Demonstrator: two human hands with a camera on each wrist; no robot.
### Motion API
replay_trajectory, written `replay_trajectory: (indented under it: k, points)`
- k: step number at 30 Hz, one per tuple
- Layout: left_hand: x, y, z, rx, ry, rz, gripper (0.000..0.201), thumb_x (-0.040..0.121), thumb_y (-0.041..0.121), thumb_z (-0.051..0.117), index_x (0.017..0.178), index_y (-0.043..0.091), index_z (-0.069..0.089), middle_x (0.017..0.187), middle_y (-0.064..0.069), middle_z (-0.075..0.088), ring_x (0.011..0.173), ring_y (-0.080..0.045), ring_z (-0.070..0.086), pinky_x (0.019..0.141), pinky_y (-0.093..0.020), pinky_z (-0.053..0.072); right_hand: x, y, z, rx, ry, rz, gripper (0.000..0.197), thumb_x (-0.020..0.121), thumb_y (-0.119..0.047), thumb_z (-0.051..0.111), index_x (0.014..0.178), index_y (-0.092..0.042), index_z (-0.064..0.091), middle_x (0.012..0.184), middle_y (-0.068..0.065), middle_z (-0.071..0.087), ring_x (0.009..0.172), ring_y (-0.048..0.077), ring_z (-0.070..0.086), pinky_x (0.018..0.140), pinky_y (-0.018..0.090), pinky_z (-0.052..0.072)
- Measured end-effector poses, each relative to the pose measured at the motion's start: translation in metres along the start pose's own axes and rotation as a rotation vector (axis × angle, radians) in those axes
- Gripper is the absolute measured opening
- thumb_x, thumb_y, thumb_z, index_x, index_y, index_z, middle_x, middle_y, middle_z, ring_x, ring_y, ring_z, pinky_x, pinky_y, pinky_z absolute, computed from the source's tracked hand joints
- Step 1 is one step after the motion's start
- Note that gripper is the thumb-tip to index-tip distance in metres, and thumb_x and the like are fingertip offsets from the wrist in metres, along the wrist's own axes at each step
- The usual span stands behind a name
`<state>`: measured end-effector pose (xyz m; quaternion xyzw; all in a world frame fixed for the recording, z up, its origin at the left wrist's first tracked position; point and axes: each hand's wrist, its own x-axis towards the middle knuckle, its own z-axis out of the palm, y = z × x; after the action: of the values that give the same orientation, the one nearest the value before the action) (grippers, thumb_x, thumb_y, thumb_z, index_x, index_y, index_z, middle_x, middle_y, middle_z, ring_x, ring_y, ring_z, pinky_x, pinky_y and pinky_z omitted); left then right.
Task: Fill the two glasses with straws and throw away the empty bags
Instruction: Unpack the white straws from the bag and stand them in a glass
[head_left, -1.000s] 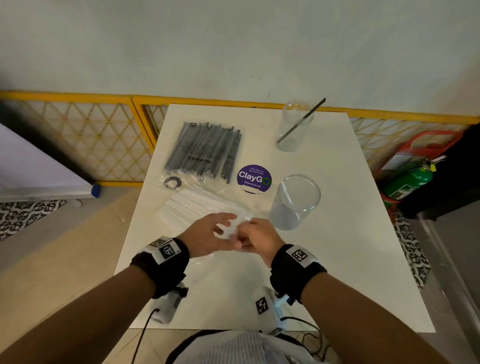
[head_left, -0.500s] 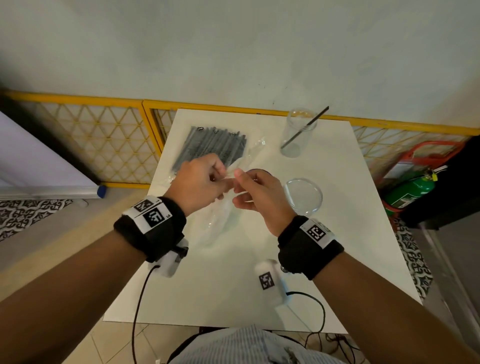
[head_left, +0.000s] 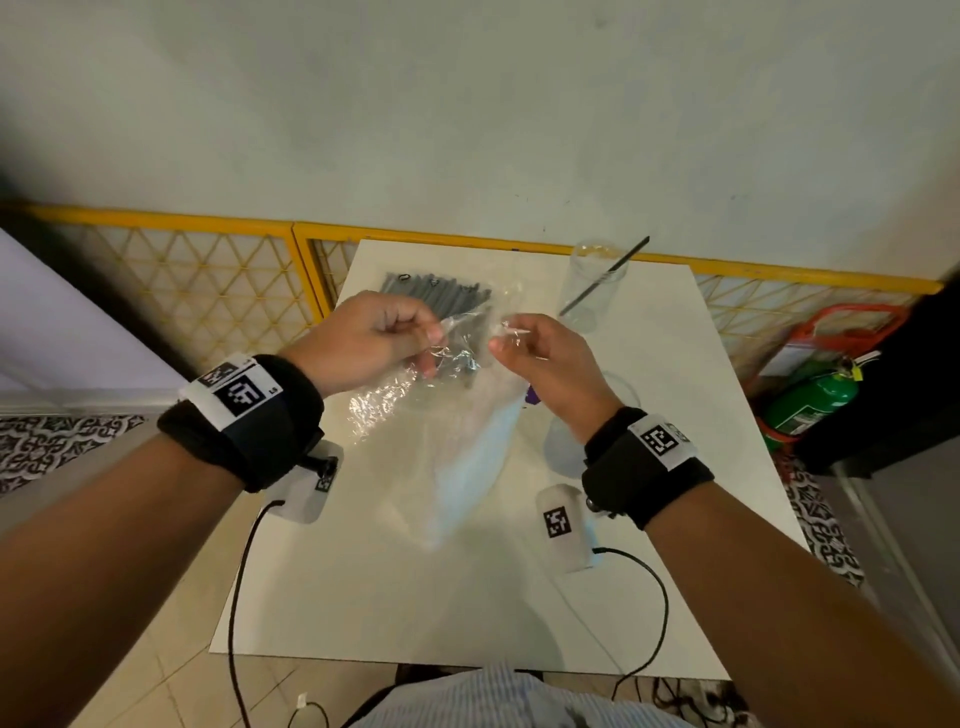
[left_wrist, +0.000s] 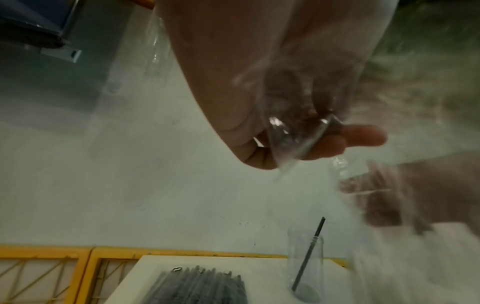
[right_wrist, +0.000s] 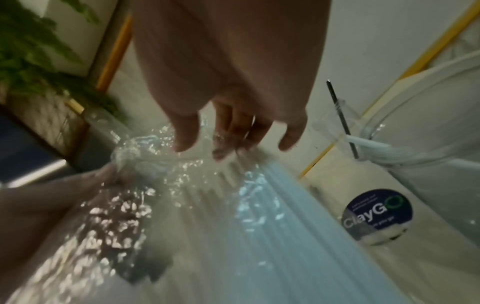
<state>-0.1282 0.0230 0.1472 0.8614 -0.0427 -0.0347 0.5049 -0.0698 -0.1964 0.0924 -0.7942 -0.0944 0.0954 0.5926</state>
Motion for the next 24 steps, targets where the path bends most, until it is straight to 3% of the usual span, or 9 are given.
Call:
replay_trajectory:
  k: [2,4,8,11,13,16,18,21,24]
  points:
    - [0.002,-0.006,-0.004,0.04,0.088,-0.03,0.017,0.093,0.029,0.066,0.08,0.021,0.073,0.073,0.0,0.076,0.077,-0.028,0.069,0.077,-0.052,0.054,-0.002,0.003,-0.004,-0.055,0.087,-0.047,0.021,0.083,-0.034,0.077,0.092,-0.023,0.062,0.083,-0.005,0.068,0.08,0.008,0.067,0.083,0.037,0.056]
    - [0.004,-0.012,-0.005,0.151,0.177,-0.025,0.018,0.094,0.025,0.066,0.079,0.018,0.074,0.071,0.002,0.075,0.078,-0.028,0.07,0.079,-0.045,0.055,-0.006,0.008,-0.003,-0.093,0.088,-0.071,0.023,0.084,-0.03,0.075,0.081,-0.021,0.054,0.067,-0.008,0.06,0.063,0.003,0.06,0.069,0.033,0.051]
    - [0.007,-0.017,-0.002,0.359,0.215,0.021,0.017,0.093,0.022,0.065,0.08,0.024,0.076,0.072,0.014,0.073,0.072,-0.018,0.071,0.063,-0.011,0.049,-0.016,0.01,-0.001,-0.117,-0.074,-0.037,0.023,0.077,-0.045,0.07,0.086,-0.027,0.058,0.088,0.014,0.069,0.075,0.016,0.063,0.076,0.044,0.054]
    - [0.007,-0.017,-0.002,0.374,0.147,0.032,0.012,0.091,0.017,0.068,0.085,0.025,0.075,0.077,0.017,0.073,0.08,-0.007,0.069,0.075,-0.023,0.053,-0.022,-0.007,-0.012,-0.031,-0.262,0.106,0.035,0.092,-0.053,0.058,0.102,-0.022,0.071,0.102,0.003,0.073,0.087,0.014,0.062,0.082,0.034,0.047]
    - [0.006,-0.017,-0.001,0.391,0.13,0.084,0.005,0.088,0.019,0.072,0.086,0.023,0.074,0.079,0.015,0.073,0.082,-0.001,0.066,0.08,-0.023,0.05,-0.021,-0.018,-0.019,0.007,-0.29,0.16,0.046,0.092,-0.061,0.051,0.094,-0.023,0.075,0.096,-0.001,0.074,0.09,0.015,0.063,0.086,0.034,0.047]
    - [0.009,-0.014,0.004,0.414,0.141,0.151,0.003,0.084,0.024,0.076,0.088,0.023,0.075,0.08,0.013,0.07,0.082,0.003,0.059,0.075,-0.017,0.042,-0.017,-0.032,-0.018,-0.078,-0.268,0.039,0.023,0.091,-0.039,0.066,0.09,-0.018,0.075,0.081,-0.001,0.071,0.067,0.008,0.06,0.07,0.025,0.048]
    - [0.01,-0.012,0.009,0.47,0.156,0.191,0.009,0.083,0.024,0.077,0.091,0.024,0.074,0.079,0.015,0.066,0.087,-0.005,0.054,0.08,-0.026,0.04,-0.016,-0.036,-0.013,-0.162,-0.28,-0.028,0.014,0.089,-0.025,0.071,0.092,-0.011,0.075,0.075,0.0,0.071,0.058,0.004,0.059,0.062,0.022,0.047]
    - [0.007,-0.015,0.01,0.479,0.239,0.229,0.018,0.079,0.025,0.079,0.093,0.028,0.068,0.082,0.017,0.067,0.096,-0.014,0.051,0.094,-0.041,0.038,-0.016,-0.039,-0.008,-0.263,-0.201,-0.106,0.012,0.086,-0.025,0.074,0.087,-0.013,0.075,0.065,-0.008,0.068,0.053,-0.001,0.057,0.059,0.018,0.046]
    - [0.001,-0.02,0.014,0.465,0.342,0.193,0.027,0.08,0.029,0.079,0.1,0.032,0.062,0.087,0.02,0.068,0.1,-0.013,0.049,0.095,-0.036,0.027,-0.019,-0.041,-0.004,-0.414,-0.114,-0.176,0.011,0.089,-0.029,0.07,0.086,-0.019,0.073,0.063,-0.014,0.063,0.055,-0.005,0.056,0.057,0.009,0.04]
